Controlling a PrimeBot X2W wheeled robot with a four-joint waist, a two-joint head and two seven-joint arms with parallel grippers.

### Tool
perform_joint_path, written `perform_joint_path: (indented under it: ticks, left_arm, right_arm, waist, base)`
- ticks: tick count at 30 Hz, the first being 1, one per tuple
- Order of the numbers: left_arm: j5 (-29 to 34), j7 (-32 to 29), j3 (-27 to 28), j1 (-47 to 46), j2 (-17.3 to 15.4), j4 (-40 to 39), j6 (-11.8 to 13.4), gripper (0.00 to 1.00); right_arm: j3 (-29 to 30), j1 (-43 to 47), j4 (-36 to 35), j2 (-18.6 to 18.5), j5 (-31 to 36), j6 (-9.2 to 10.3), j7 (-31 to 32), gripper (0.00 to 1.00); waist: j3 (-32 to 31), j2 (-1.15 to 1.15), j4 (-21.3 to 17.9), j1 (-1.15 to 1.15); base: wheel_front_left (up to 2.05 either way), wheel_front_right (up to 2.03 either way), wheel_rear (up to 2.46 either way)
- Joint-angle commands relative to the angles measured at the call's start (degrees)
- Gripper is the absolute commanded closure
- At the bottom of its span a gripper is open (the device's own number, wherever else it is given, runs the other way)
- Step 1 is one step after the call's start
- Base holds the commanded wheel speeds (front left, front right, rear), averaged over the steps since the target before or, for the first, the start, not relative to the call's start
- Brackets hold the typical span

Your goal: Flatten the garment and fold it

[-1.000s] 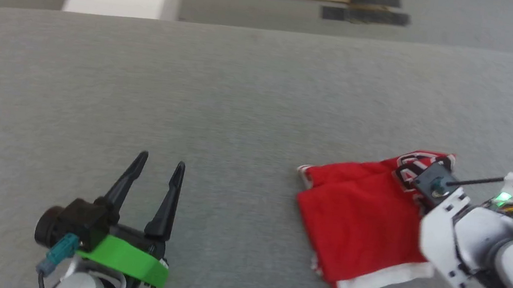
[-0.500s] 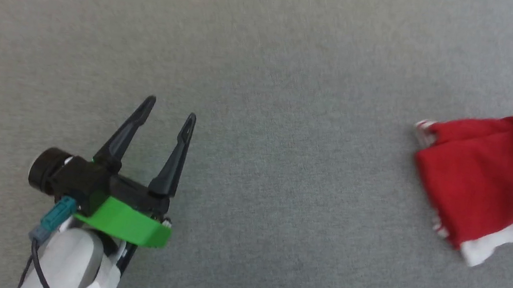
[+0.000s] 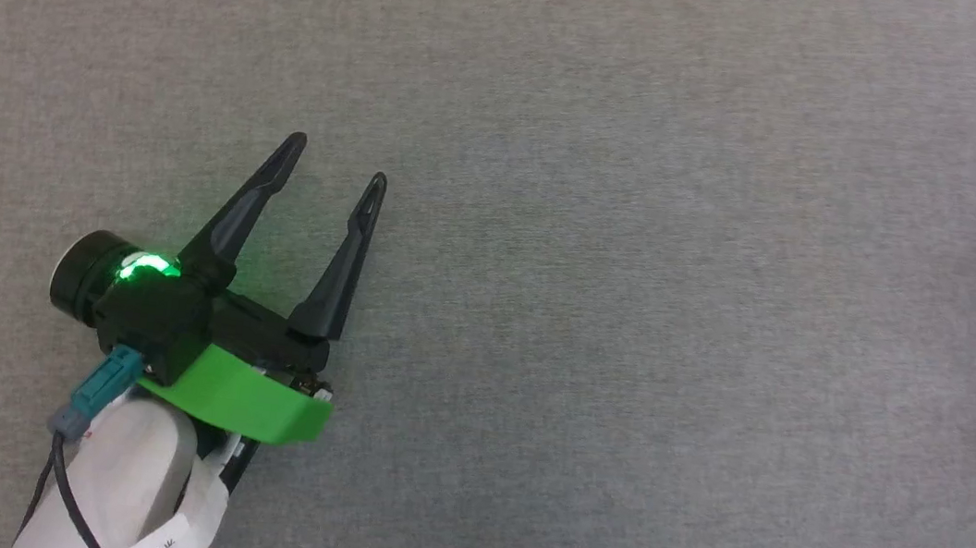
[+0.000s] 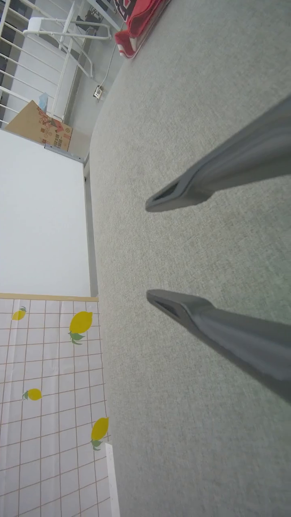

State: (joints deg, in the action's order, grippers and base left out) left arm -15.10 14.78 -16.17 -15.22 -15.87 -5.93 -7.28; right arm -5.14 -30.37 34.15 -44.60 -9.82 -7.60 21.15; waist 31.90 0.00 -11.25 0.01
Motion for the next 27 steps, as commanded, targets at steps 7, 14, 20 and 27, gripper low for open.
perform_joint_path:
  ticks: [7,14,20,27]
  left_arm:
    - [0.4,0.2,-0.2,-0.9,0.1,0.8,-0.2,0.00]
    - [0.0,0.2,0.0,0.0,1.3,2.0,-0.2,0.00]
    - [-0.7,0.2,1.4,2.7,3.0,2.8,-0.2,0.00]
    - [-0.7,0.2,4.8,7.1,4.6,3.5,-0.2,0.00]
  right_arm:
    - [2.5,-1.4,2.6,1.6,3.6,0.11,-4.8,1.00]
    - [3.8,-2.7,3.7,2.5,6.7,0.11,-6.1,0.00]
    - [3.1,-4.1,2.8,3.0,6.9,0.11,-9.0,0.00]
    - [2.2,-4.3,-3.4,7.9,3.9,0.11,-14.6,0.00]
  waist:
    - [0.4,0.00,1.6,-0.01]
    - [-3.5,0.00,1.5,-0.01]
    - [-9.5,0.00,1.7,-0.01]
    - [-17.2,0.00,2.8,-0.01]
  base:
    - [0.00,0.00,0.00]
    - [0.00,0.00,0.00]
    - [0.00,0.00,0.00]
    - [0.00,0.00,0.00]
